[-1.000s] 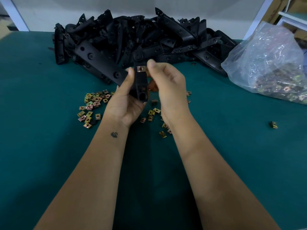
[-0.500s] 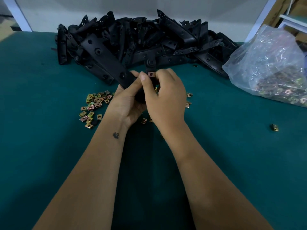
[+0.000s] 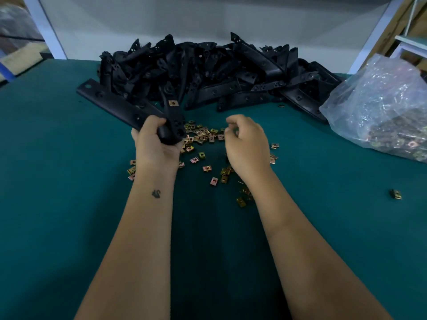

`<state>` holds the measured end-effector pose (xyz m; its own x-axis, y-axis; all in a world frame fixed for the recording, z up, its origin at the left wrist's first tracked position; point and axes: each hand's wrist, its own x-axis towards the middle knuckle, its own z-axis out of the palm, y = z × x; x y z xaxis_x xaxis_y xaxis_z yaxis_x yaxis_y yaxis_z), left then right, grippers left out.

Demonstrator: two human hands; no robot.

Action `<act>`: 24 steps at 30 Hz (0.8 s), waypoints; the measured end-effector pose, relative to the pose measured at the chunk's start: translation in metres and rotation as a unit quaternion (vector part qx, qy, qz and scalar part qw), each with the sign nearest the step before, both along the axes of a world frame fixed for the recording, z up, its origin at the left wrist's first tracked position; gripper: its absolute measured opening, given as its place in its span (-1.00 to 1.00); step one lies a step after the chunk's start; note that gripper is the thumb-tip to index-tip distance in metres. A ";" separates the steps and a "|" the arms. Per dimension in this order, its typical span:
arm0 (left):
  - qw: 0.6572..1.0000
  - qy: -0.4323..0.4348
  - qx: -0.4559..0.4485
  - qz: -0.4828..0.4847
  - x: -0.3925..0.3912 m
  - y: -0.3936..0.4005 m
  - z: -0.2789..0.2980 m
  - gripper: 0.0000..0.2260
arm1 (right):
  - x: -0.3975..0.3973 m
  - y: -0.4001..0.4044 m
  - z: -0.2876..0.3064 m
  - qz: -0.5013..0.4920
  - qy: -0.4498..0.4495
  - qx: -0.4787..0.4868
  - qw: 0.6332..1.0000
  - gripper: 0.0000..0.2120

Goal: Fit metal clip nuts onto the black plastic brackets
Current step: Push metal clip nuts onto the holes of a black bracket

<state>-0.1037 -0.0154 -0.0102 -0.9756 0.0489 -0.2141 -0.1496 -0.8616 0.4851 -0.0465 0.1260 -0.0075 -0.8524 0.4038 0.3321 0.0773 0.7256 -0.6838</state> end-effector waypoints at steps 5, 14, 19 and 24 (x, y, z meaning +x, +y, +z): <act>1.000 -0.007 0.026 0.009 -0.001 -0.001 0.000 -0.75 | -0.031 -0.013 -0.001 0.125 -0.090 0.137 0.978 -0.60; 1.000 -0.018 0.019 0.003 0.000 0.005 -0.002 -0.76 | -0.070 -0.017 -0.006 0.211 -0.259 0.210 0.919 -0.51; 0.999 -0.014 0.030 0.006 -0.002 0.003 -0.003 -0.77 | -0.059 -0.012 -0.001 0.214 -0.247 0.128 0.936 -0.46; 1.000 -0.016 0.018 -0.003 -0.001 0.006 -0.003 -0.77 | -0.030 0.007 0.011 0.210 -0.252 0.144 0.934 -0.44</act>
